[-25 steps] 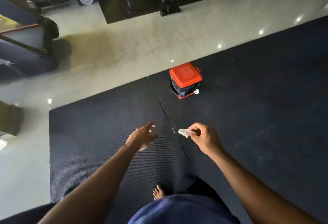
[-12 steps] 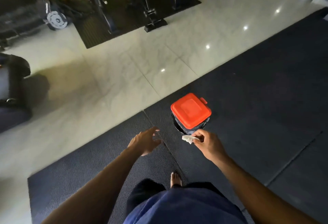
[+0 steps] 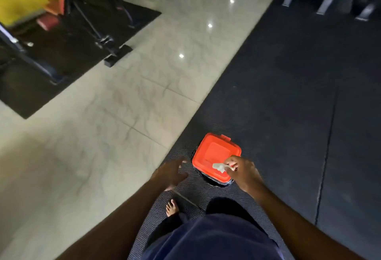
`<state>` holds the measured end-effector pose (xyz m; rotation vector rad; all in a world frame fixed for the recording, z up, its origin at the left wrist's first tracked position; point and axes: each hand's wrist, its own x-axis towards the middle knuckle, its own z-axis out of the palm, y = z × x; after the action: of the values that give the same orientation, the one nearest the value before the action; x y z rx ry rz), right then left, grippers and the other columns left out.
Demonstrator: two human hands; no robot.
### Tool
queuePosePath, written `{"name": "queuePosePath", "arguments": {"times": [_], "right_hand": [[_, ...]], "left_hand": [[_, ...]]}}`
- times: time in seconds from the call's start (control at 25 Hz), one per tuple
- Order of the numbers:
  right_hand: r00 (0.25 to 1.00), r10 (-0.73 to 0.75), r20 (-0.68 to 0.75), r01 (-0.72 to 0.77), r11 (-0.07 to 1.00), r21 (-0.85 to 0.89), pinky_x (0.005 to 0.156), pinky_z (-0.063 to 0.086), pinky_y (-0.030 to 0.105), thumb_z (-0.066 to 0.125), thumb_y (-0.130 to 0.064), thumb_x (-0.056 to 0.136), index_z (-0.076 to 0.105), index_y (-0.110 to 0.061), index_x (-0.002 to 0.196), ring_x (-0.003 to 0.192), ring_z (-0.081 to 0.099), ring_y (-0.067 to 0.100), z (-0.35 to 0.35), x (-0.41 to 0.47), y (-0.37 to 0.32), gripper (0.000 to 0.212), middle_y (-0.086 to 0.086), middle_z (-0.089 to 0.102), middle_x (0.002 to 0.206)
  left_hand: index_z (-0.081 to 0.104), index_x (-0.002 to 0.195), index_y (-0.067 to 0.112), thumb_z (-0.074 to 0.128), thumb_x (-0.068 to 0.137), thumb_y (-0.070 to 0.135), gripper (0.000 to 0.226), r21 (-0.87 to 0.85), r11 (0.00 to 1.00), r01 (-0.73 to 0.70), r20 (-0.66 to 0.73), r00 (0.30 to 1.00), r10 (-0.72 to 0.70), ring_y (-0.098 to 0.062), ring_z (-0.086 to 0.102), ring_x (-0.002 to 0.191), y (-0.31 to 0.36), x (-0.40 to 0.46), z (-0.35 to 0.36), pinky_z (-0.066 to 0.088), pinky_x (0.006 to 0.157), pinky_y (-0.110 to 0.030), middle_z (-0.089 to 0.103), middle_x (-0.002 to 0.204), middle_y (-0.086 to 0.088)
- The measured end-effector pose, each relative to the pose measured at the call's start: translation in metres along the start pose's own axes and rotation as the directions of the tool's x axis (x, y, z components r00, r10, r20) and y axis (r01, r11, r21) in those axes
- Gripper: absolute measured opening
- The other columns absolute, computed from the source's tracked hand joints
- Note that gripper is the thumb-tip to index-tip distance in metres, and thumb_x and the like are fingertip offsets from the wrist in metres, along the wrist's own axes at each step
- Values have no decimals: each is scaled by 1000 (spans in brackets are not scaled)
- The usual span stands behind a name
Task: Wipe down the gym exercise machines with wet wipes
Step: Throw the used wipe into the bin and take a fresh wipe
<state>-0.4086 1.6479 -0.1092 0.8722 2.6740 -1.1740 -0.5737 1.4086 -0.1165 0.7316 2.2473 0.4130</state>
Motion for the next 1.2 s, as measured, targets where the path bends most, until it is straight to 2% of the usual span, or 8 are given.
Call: {"name": "queuePosePath", "arguments": {"times": [0.16, 0.32, 0.4, 0.52, 0.72, 0.92, 1.04, 1.2], "right_hand": [[973, 189, -134, -186, 982, 34, 76, 54, 29, 75, -27, 90, 73, -26, 106, 86, 68, 8, 5, 6, -10, 16, -14, 72, 100], [933, 325, -153, -323, 946, 41, 68, 45, 23, 73, -25, 91, 74, -25, 104, 84, 66, 7, 7, 11, -9, 13, -15, 70, 95], [929, 338, -148, -333, 941, 60, 69, 49, 23, 73, -24, 91, 74, -23, 103, 84, 68, 4, 11, 14, -9, 12, -13, 73, 98], [909, 378, -178, -363, 925, 113, 69, 53, 19, 74, -23, 91, 74, -23, 103, 80, 65, -5, 18, 22, -8, 12, -10, 76, 102], [875, 444, -194, -413, 893, 180, 62, 46, 11, 74, -19, 90, 75, -20, 102, 79, 64, -8, 35, 29, -6, 13, -14, 73, 96], [854, 496, -155, -461, 861, 215, 74, 55, 27, 75, -18, 87, 75, -22, 101, 81, 65, -1, 40, 45, 7, 14, -11, 75, 97], [838, 523, -153, -487, 845, 222, 70, 51, 25, 74, -18, 86, 74, -21, 100, 81, 66, 7, 46, 58, 15, 15, -6, 74, 97], [832, 546, -98, -519, 828, 212, 78, 58, 38, 72, -21, 86, 71, -21, 101, 89, 67, 17, 63, 80, 38, 15, -3, 71, 101]], "left_hand": [[43, 154, 31, 61, 100, 52, 61, 26, 997, -73, 109, 992, 70, -19, 59, 128, -20, 43, -44, 48, 107, -41, 57, 148, -2], [46, 152, 22, 60, 96, 57, 68, 6, 987, -159, 172, 973, 156, -24, 60, 127, -21, 70, -52, 47, 102, -35, 58, 146, -9], [48, 150, 21, 59, 92, 59, 71, 22, 983, -181, 205, 963, 173, -22, 60, 124, -20, 74, -51, 46, 99, -31, 60, 143, -8], [44, 155, 21, 62, 101, 48, 63, 46, 973, -226, 248, 946, 208, -17, 58, 125, -17, 88, -57, 41, 93, -26, 57, 145, -4], [45, 153, 24, 61, 101, 47, 59, 97, 962, -255, 307, 927, 215, -16, 59, 124, -11, 120, -69, 47, 101, -31, 58, 144, -3], [46, 152, 20, 61, 102, 45, 57, 112, 951, -290, 338, 911, 238, -15, 64, 116, 16, 147, -60, 48, 94, -27, 59, 145, -4], [47, 151, 23, 61, 101, 48, 57, 152, 952, -266, 381, 905, 192, -19, 63, 120, 22, 164, -46, 50, 99, -33, 59, 145, -4], [47, 151, 22, 62, 100, 48, 59, 166, 956, -242, 406, 900, 158, -21, 62, 124, 24, 191, -23, 49, 103, -34, 60, 144, -6]]}}
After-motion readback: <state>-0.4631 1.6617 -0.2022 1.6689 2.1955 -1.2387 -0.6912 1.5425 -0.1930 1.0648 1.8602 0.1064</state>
